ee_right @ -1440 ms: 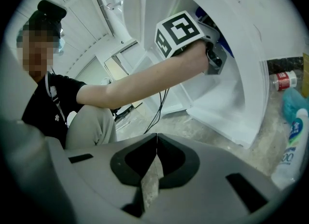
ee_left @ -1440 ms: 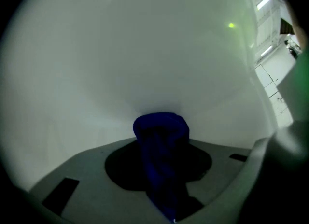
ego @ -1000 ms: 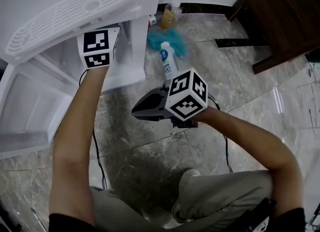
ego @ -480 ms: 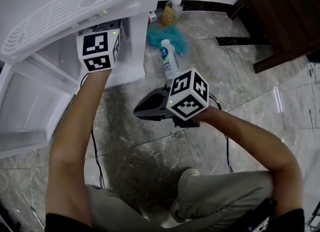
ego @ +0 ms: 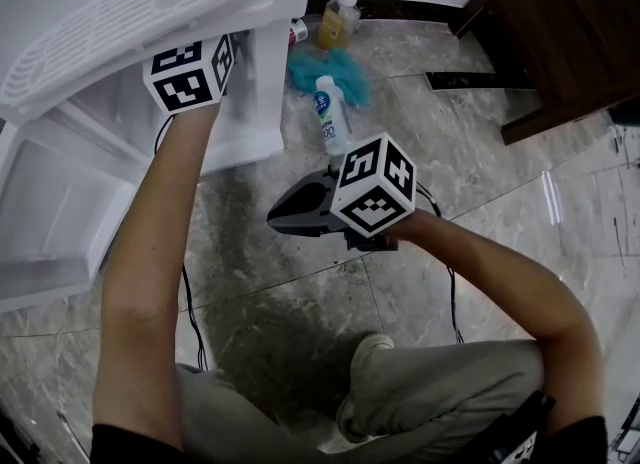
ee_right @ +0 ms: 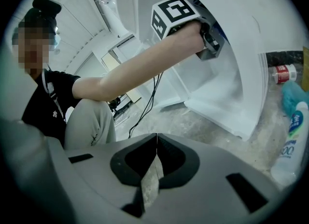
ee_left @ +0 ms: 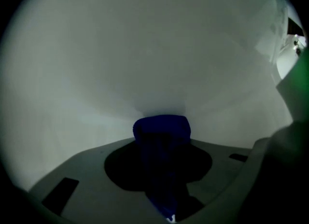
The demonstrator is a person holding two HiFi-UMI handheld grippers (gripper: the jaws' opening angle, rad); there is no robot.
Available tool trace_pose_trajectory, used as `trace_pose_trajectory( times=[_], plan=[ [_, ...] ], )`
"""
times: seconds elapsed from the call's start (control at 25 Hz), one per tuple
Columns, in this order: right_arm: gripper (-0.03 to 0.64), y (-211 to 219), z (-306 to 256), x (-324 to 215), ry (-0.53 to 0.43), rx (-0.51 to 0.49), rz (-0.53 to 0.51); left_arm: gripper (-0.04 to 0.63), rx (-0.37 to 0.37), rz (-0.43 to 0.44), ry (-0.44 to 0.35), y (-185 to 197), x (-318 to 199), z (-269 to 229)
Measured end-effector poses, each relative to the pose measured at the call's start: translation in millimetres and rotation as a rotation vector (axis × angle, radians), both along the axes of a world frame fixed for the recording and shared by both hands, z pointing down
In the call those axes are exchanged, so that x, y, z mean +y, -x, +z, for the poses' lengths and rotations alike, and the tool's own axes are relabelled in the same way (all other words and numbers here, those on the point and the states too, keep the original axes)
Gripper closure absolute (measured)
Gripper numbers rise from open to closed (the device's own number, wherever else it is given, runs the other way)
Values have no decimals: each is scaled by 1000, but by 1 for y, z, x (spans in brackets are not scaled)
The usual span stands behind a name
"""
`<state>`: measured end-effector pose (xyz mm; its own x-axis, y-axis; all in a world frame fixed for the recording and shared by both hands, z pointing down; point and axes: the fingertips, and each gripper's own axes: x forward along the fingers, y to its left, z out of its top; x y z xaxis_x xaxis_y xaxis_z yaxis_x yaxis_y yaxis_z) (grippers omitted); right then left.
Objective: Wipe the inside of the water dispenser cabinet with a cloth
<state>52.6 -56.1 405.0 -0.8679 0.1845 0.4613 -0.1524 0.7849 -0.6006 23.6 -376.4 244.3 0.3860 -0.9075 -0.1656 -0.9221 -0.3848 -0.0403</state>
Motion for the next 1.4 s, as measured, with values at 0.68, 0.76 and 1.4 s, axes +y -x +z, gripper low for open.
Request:
trace_pose_trajectory(
  times=[0.68,0.76,1.4],
  plan=[
    [618,20,-7,-80,-175,45,133,460,-477,508,247,14,146,95],
    [618,25,-10,-82,-196,41,140,460,-539,551,276,27,171,114],
    [618,87,-25,-61,-376,96,13,460,-552,694,525,105,257,173]
  ],
)
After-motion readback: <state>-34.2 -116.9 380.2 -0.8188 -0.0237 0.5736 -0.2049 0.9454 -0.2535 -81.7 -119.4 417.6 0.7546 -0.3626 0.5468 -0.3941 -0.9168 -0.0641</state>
